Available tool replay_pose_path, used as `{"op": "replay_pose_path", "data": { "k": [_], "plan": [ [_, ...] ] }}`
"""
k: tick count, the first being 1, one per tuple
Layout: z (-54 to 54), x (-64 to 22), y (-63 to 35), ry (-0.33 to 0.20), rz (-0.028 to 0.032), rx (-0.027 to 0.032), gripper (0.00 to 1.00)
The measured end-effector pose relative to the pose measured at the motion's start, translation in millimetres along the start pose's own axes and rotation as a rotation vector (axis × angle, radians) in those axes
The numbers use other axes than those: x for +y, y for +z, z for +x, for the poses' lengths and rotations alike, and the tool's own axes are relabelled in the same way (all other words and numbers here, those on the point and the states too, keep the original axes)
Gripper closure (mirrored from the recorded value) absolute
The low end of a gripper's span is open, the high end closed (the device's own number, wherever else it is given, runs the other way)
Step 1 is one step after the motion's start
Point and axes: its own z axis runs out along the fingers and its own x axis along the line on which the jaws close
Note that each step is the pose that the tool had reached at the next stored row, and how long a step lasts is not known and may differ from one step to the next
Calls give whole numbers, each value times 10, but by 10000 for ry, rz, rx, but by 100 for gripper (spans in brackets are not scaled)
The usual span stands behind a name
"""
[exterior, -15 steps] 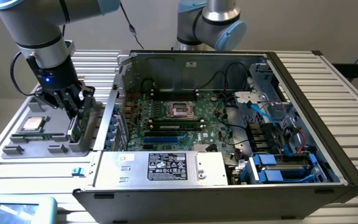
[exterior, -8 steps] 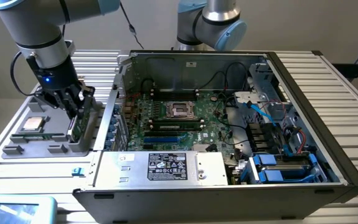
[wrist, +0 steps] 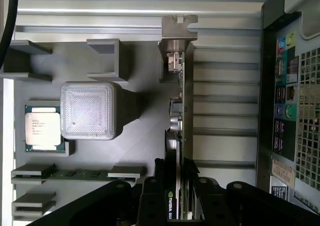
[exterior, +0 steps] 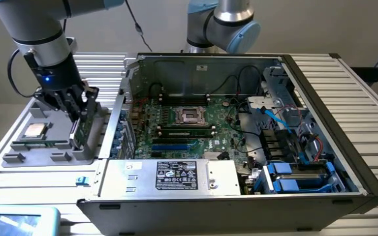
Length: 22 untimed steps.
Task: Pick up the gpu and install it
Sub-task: 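Pick up the gpu and move the gpu toward the slot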
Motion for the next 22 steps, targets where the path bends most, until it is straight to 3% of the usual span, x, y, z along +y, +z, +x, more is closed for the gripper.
{"op": "replay_pose_path", "data": {
  "k": [22],
  "plan": [
    [59, 46, -969, 0, -6, 0, 75]
  ]
}}
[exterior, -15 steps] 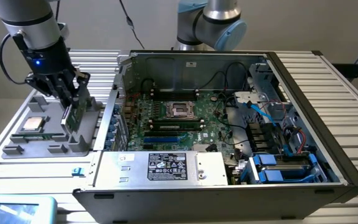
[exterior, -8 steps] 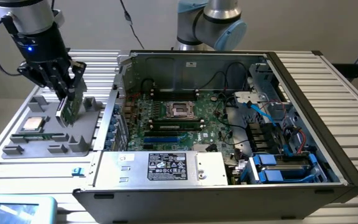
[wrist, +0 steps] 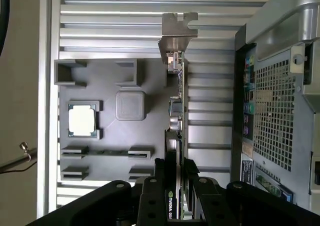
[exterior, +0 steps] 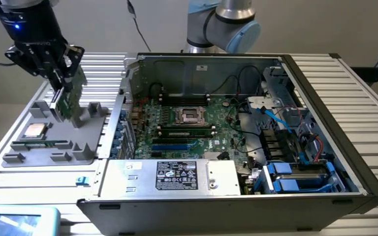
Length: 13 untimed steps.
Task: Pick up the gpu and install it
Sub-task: 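Pick up the gpu and move the gpu toward the slot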
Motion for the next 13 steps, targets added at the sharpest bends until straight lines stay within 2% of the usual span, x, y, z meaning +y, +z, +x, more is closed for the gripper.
{"op": "replay_pose_path", "data": {
  "k": [13],
  "plan": [
    [36, 28, -587, 0, 3, 0, 75]
  ]
}}
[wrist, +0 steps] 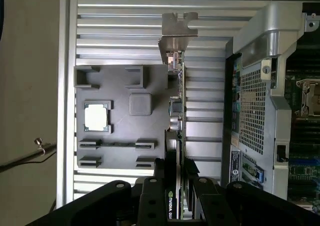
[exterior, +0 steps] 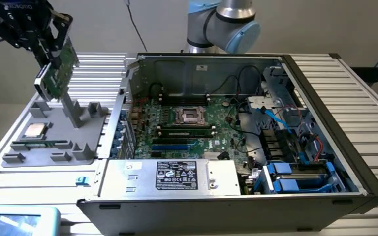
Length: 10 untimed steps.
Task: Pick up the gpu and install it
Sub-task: 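Pick up the gpu and move the gpu toward the slot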
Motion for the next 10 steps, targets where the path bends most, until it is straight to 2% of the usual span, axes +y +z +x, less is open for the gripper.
{"op": "replay_pose_path", "data": {
  "k": [10],
  "plan": [
    [23, 22, -452, 1, 11, 0, 75]
  ]
}}
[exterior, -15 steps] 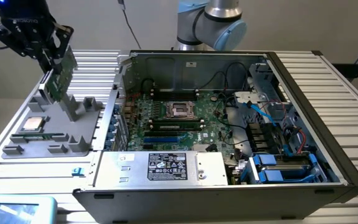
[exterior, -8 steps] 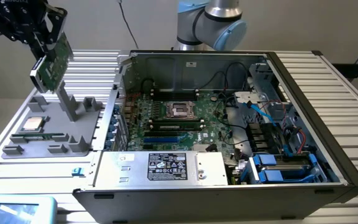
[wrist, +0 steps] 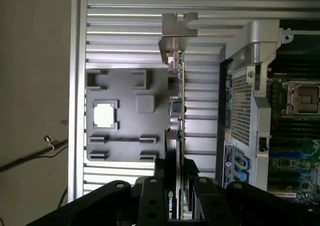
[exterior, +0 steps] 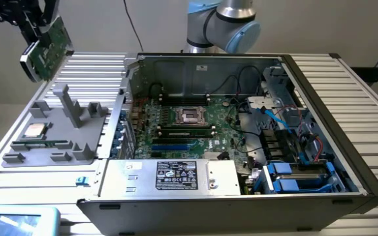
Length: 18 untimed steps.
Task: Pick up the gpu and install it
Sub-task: 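Pick up the gpu and move the gpu toward the slot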
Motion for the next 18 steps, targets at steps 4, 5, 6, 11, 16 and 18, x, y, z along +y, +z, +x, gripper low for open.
{"op": "replay_pose_path", "data": {
  "k": [4, 5, 6, 11, 16, 18],
  "plan": [
    [1, 1, -27, 0, 1, -1, 75],
    [1, 1, -27, 0, 2, -1, 75],
    [2, 1, -28, -64, 5, 4, 75],
    [1, 0, -28, -962, 38, 45, 75],
    [1, 0, -27, -1876, 72, 86, 75],
    [1, 0, -28, -2240, 85, 103, 75]
  ]
}}
